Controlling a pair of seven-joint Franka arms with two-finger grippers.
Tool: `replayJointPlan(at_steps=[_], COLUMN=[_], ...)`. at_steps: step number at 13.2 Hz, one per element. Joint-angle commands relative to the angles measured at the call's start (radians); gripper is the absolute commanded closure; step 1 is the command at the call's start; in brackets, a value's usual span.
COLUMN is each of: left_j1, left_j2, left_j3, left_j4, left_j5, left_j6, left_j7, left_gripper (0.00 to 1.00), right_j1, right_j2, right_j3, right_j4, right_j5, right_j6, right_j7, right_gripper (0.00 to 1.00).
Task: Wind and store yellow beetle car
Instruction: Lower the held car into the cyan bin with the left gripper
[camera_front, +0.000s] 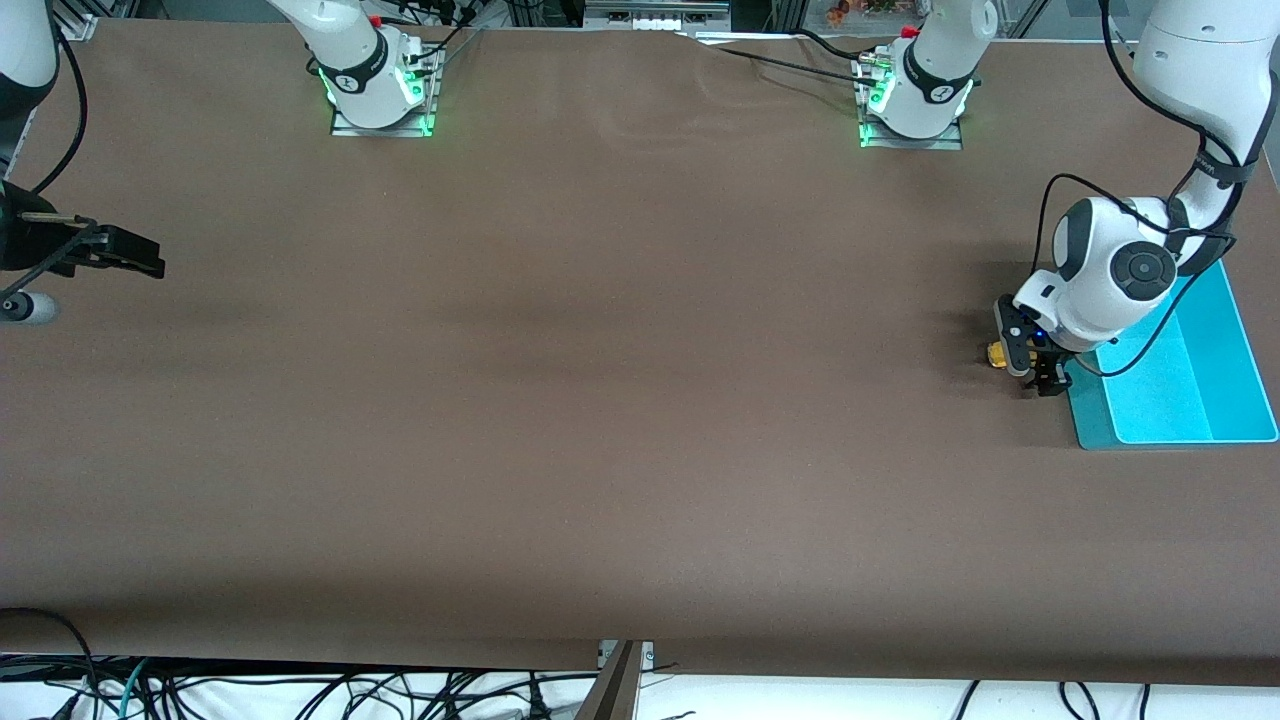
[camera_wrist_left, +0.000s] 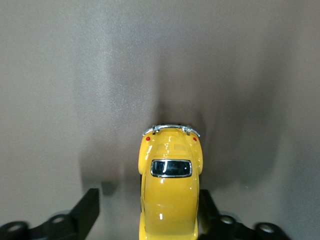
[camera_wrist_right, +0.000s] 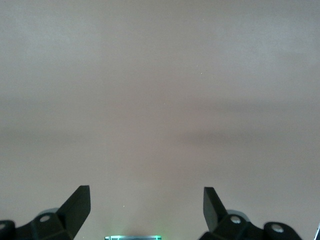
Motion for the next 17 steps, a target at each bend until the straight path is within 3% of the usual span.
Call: replayJointPlan(at_steps=[1, 4, 6, 9, 12, 14, 17], left_j1=[0.010, 0.010, 0.010, 0.010, 0.022, 0.100, 0.225], left_j2=[-0.016, -0.053, -0.119, -0.170, -0.170, -0.167, -0.144], left_j3=[-0.007, -0.017, -0.075, -0.129, -0.120, -0.117, -0.119], left_j4=[-0.006, -0.001, 0.011, 0.167, 0.354, 0.394, 0.393], left_j5=[0.019, 0.010, -0.042, -0.124, -0.119, -0.107, -0.064], left_j6=[0.002, -0.024, -0.149, -0.498, -0.800, -0.843, -0.802], left_j7=[0.019, 0.021, 0.010, 0.012, 0.024, 0.115, 0.243], left_gripper=[0.88, 0.88, 0.88, 0.88, 0.86, 0.85, 0.85], right_j1=[0.002, 0.001, 0.002, 0.002, 0.016, 0.027, 0.029], right_j2=[0.006, 0.001, 0.001, -0.005, -0.006, -0.006, -0.005], right_j3=[0.010, 0.010, 0.011, 0.013, 0.015, 0.015, 0.015], right_j4=[-0.005, 0.011, 0.017, 0.017, 0.017, 0.017, 0.017], right_j5=[0.012, 0.007, 0.002, 0.001, -0.001, -0.013, -0.018], right_j6=[0.005, -0.002, -0.004, -0.005, 0.002, 0.005, 0.007], right_j7=[0.016, 0.015, 0.015, 0.015, 0.016, 0.018, 0.019], right_gripper=[0.00, 0.00, 0.00, 0.00, 0.00, 0.00, 0.00])
